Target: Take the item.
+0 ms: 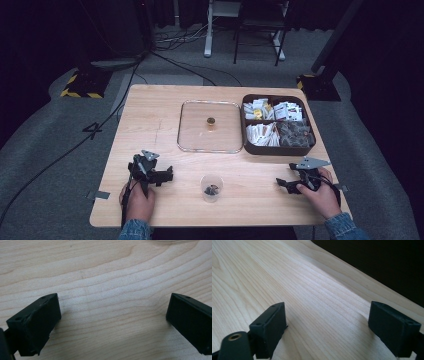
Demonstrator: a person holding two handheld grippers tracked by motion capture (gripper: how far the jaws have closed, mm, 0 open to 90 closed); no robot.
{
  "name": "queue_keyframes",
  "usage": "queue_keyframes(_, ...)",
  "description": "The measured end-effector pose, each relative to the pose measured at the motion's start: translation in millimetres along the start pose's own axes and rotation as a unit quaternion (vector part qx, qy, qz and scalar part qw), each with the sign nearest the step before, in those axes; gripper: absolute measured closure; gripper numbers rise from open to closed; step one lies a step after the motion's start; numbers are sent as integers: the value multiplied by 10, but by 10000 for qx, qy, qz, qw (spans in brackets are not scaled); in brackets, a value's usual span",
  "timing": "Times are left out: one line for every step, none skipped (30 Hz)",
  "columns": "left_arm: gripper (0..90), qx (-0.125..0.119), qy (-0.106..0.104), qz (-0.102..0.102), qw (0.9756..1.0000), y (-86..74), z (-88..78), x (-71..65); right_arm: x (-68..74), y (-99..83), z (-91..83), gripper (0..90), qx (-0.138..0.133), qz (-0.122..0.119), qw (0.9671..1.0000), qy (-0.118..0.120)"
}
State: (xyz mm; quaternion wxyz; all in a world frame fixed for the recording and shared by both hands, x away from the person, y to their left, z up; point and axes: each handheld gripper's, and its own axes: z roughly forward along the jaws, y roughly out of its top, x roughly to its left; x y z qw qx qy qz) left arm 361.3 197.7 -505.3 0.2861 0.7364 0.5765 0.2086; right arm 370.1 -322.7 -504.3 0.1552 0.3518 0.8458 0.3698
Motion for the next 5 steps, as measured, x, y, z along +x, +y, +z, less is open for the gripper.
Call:
queue_keyframes(0, 1, 3, -1, 10000, 0, 0, 0, 2, -1, 0, 149, -2, 7, 10000, -9)
queue_keyframes(0, 2, 3, 2, 10000, 0, 0, 0, 4, -1, 0, 148, 0, 11, 10000, -19)
queue_keyframes(0, 1, 4, 1, 10000, 0, 0, 0, 6, 0, 0, 146, 1, 10, 10000, -25)
queue_keyframes(0, -1, 3, 1, 10000, 0, 0, 0, 7, 0, 0, 145, 2, 8, 10000, -34)
queue_keyframes(0, 1, 4, 1, 10000, 0, 0, 0, 10, -1, 0, 145, 3, 20, 10000, -44)
